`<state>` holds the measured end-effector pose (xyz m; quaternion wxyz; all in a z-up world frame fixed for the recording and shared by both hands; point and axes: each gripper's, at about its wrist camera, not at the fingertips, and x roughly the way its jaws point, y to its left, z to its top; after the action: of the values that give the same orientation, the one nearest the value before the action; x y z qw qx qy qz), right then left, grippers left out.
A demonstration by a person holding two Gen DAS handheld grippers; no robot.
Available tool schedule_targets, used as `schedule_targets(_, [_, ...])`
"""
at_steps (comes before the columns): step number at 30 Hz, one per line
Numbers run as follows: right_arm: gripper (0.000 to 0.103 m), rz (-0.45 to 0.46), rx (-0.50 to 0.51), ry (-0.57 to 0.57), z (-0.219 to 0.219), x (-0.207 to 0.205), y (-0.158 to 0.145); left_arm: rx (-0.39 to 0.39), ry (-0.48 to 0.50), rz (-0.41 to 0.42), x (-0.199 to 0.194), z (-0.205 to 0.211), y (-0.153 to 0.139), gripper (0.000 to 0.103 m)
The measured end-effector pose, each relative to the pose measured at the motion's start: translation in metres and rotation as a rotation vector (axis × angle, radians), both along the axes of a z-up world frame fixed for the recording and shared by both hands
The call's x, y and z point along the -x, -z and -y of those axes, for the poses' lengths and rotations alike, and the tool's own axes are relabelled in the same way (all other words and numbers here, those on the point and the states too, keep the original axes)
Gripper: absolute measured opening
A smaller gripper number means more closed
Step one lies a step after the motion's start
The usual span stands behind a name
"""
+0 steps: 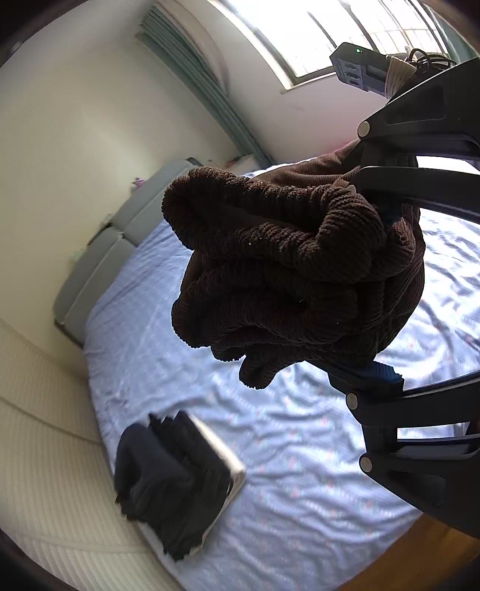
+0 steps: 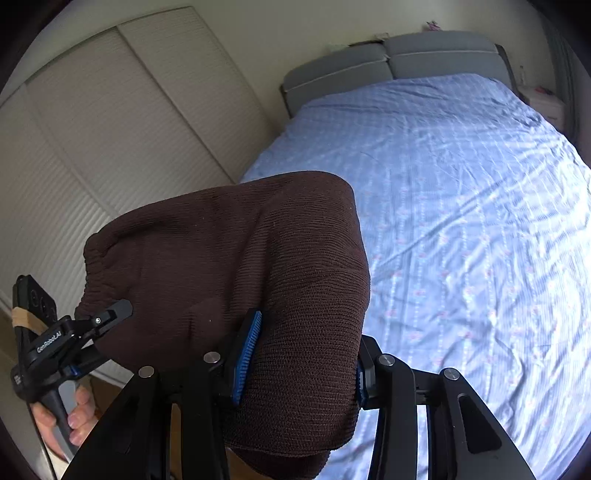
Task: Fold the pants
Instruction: 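Carry the folded pants with both grippers onto the stack of black clothes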
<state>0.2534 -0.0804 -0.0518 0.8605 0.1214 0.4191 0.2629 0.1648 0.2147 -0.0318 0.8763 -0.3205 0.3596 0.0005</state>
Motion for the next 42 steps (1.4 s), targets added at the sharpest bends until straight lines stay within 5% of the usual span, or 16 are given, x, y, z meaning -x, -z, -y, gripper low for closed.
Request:
schedule_targets(6, [0.042, 0.047, 0.021, -0.033, -0.083, 0.040, -0.024, 0.013, 0.001, 0.054, 0.042, -0.094, 0.000, 0.054])
schedule_targets(16, [0.042, 0.074, 0.044, -0.042, -0.221, 0.098, -0.042, 0.025, 0.020, 0.032, 0.077, -0.229, -0.004, 0.054])
schedule_targets(22, [0.042, 0.079, 0.027, -0.080, -0.245, 0.069, -0.033, 0.016, -0.010, 0.036, 0.082, -0.261, -0.009, 0.054])
schedule_targets(33, [0.043, 0.088, 0.013, -0.106, -0.315, 0.031, -0.031, 0.048, -0.030, 0.048, 0.048, -0.334, -0.005, 0.054])
schedule_targets(42, [0.042, 0.084, 0.000, 0.008, -0.395, 0.019, -0.021, 0.045, 0.104, 0.026, -0.041, -0.437, 0.004, 0.054])
